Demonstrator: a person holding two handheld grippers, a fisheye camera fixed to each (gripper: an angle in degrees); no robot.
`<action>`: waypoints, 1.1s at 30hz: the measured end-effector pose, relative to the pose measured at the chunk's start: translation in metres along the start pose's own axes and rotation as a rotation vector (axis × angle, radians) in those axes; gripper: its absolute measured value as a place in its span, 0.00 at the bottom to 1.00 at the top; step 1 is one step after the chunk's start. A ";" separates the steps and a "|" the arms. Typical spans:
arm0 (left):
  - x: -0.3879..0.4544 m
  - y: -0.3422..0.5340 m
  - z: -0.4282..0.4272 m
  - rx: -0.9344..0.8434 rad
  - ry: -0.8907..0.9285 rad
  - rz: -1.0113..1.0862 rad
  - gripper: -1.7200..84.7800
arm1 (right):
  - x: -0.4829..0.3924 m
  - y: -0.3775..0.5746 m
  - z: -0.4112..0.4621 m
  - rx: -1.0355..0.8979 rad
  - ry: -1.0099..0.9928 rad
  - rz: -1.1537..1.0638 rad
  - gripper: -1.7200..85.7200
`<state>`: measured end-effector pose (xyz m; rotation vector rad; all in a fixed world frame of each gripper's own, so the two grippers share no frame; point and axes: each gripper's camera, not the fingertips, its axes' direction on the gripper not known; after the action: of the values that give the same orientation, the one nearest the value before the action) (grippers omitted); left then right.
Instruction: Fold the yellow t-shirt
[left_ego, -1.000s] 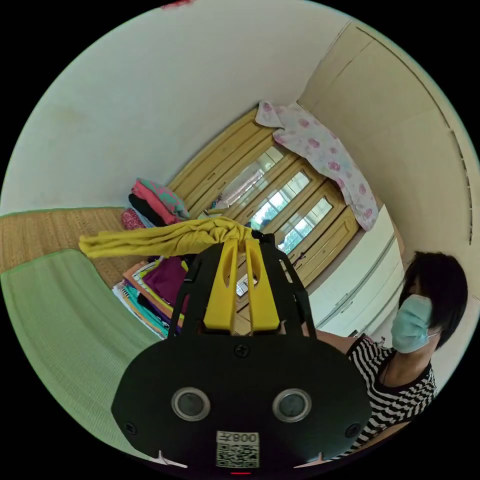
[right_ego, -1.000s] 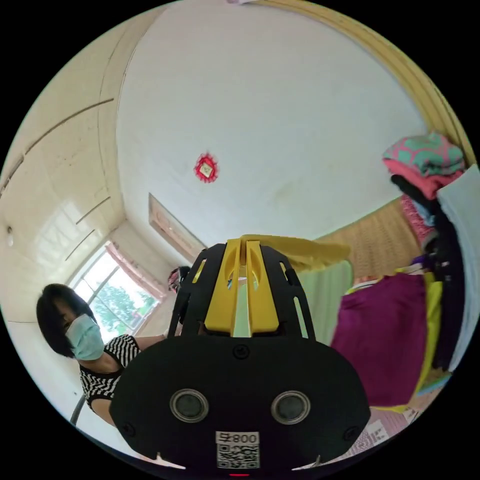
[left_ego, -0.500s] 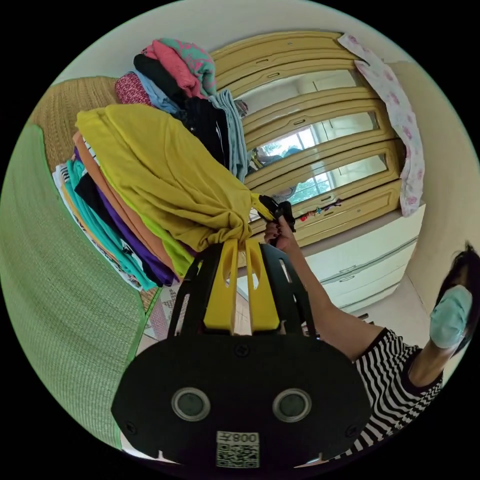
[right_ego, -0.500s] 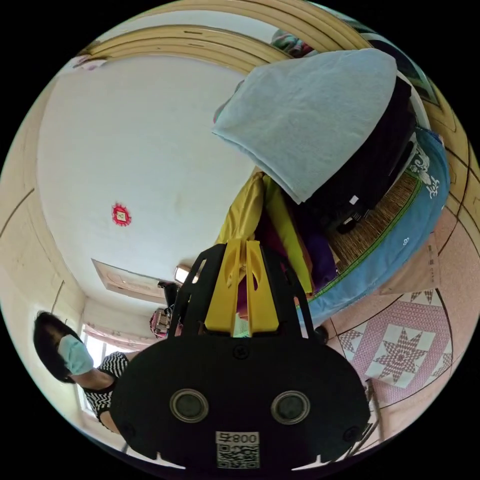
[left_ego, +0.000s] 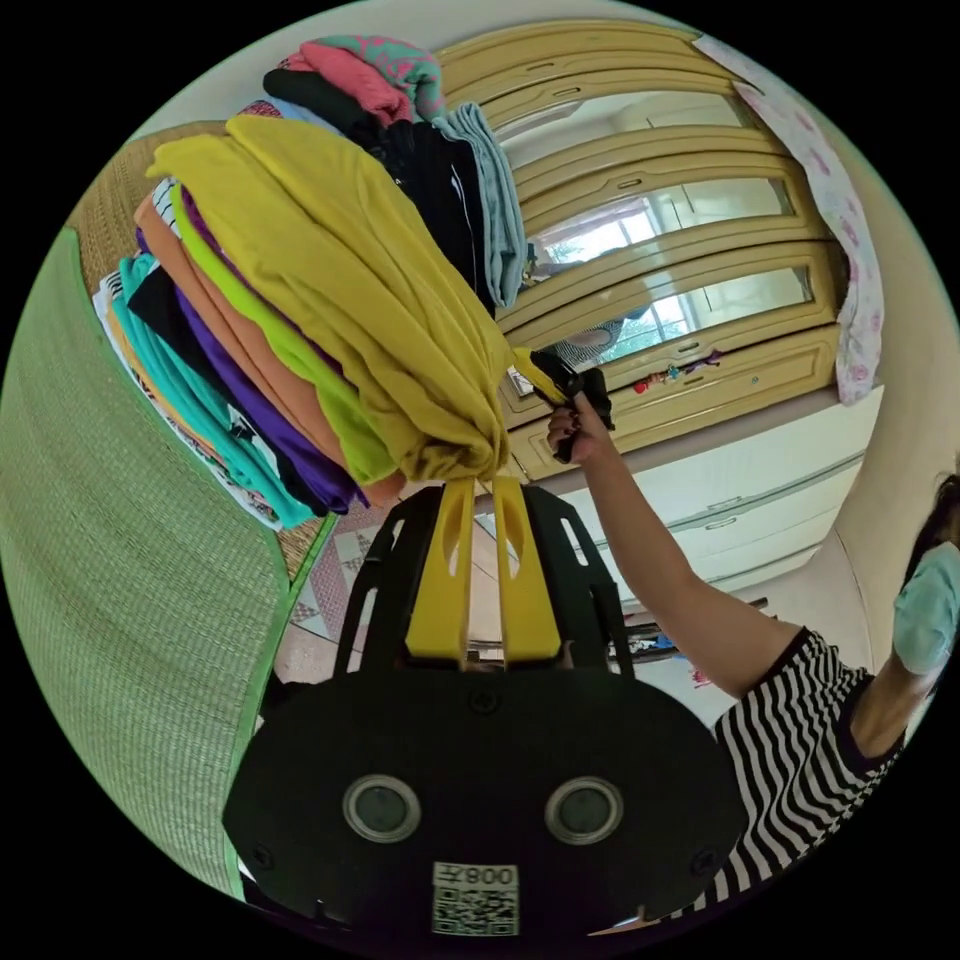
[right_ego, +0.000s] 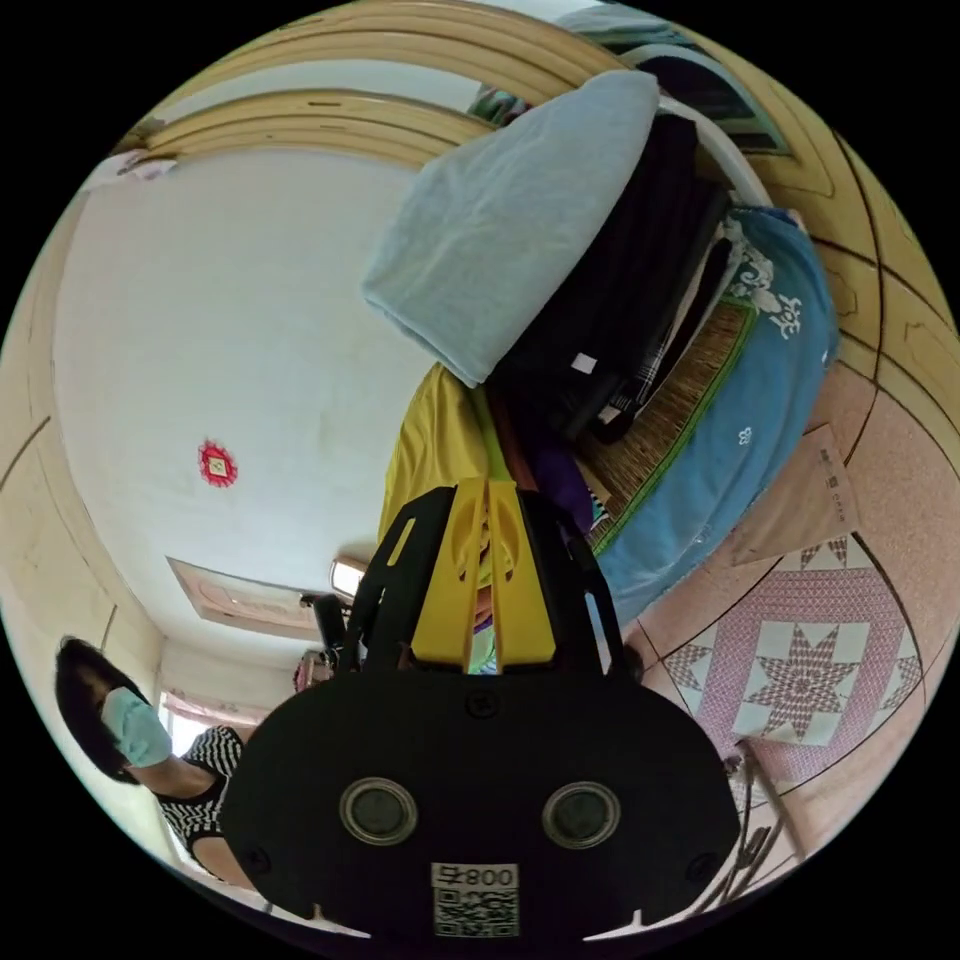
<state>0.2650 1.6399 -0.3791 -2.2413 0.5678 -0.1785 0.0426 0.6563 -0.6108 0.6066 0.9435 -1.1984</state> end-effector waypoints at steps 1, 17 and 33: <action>0.000 0.000 0.003 -0.018 0.012 -0.005 0.04 | -0.003 0.009 -0.005 0.034 0.010 -0.001 0.02; 0.000 -0.025 0.021 -0.002 -0.186 0.125 0.02 | -0.152 0.139 0.148 -0.070 0.567 -0.433 0.02; -0.012 0.033 -0.007 -0.054 -0.419 0.164 0.02 | -0.278 0.287 0.257 0.002 0.565 -0.719 0.02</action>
<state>0.2408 1.6217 -0.3978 -2.1832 0.5257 0.3862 0.3694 0.6665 -0.2652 0.6413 1.7337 -1.6958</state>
